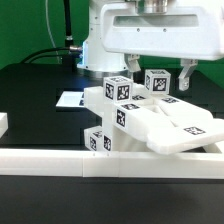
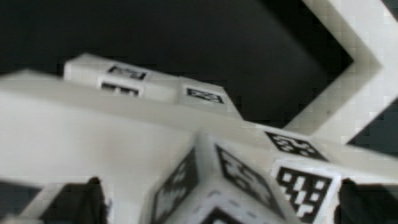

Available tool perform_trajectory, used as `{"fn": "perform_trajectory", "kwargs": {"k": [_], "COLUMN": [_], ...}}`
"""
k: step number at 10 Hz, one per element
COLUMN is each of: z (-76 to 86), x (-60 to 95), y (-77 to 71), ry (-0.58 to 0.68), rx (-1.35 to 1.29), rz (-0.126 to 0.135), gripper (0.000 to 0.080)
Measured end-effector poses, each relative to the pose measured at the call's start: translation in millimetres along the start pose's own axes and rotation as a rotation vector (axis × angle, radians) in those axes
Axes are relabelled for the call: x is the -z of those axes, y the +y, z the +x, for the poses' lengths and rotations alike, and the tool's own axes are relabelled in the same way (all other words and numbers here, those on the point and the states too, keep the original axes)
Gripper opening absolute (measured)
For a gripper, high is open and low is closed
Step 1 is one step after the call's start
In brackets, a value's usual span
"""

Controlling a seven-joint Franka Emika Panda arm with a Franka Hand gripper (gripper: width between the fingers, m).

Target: Assemble chair

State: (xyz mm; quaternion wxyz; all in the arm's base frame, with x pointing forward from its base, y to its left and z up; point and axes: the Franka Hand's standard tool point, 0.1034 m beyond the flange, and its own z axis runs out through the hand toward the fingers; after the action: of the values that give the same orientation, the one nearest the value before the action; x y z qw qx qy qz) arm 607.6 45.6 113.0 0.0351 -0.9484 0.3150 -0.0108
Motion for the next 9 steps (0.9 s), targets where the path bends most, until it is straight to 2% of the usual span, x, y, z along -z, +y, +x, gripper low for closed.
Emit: {"fn": "perform_trajectory", "kwargs": {"k": [6,9], "z": [0.2,0.0], "x": [-0.2,-0.6], "y": [0.0,1.0], "ry": [0.004,0.008], "rx": [0.436,0.609], "rz": [-0.006,-0.033], "gripper": [0.0649,0.0649]}}
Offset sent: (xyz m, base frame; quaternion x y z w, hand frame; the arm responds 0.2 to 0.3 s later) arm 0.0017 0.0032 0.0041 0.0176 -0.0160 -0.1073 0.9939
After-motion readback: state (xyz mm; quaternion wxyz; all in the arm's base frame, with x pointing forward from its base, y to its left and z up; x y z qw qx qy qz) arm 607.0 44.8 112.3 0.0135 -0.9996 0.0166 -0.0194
